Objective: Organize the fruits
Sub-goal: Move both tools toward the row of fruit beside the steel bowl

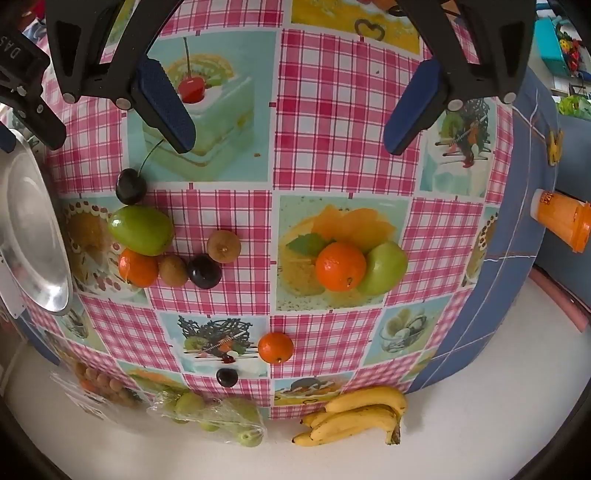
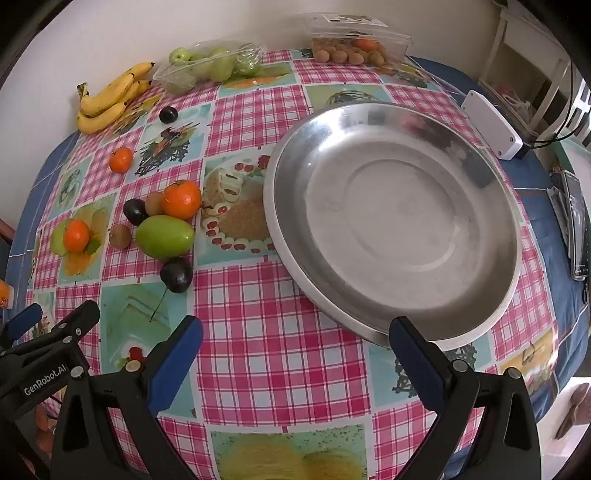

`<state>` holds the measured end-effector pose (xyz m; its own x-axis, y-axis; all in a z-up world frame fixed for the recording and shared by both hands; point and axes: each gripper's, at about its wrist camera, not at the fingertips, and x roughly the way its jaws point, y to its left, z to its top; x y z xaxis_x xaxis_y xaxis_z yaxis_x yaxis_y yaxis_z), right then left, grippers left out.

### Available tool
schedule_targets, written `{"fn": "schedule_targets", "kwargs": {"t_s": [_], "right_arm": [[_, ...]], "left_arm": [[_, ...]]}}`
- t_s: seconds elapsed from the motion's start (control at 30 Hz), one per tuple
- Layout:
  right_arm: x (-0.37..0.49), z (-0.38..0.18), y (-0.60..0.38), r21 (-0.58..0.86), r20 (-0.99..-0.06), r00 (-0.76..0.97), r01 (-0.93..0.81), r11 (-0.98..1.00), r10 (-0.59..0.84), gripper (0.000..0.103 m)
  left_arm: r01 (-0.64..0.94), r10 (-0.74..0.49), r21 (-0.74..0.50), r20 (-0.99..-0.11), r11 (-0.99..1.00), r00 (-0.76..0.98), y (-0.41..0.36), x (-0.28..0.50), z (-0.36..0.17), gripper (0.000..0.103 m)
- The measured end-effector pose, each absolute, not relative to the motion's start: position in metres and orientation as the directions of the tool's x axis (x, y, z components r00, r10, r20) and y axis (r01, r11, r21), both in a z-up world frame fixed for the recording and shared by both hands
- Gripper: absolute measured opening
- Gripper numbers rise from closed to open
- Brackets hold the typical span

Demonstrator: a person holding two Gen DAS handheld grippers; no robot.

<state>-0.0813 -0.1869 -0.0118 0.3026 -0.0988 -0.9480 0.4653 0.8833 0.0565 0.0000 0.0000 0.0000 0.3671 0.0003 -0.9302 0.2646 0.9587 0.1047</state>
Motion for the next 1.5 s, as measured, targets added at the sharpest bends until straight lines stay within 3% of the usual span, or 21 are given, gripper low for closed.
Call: {"fn": "schedule_targets", "kwargs": {"t_s": [1.5], "right_arm": [[-0.0815, -0.0110, -0.1857, 0.055, -0.947, 0.304, 0.465, 0.883, -0.101, 0.101]], "left_arm": [[0.266, 0.002, 0.105, -0.932, 0.958, 0.363, 0.0019, -0.0010, -0.0047, 0.103]]}}
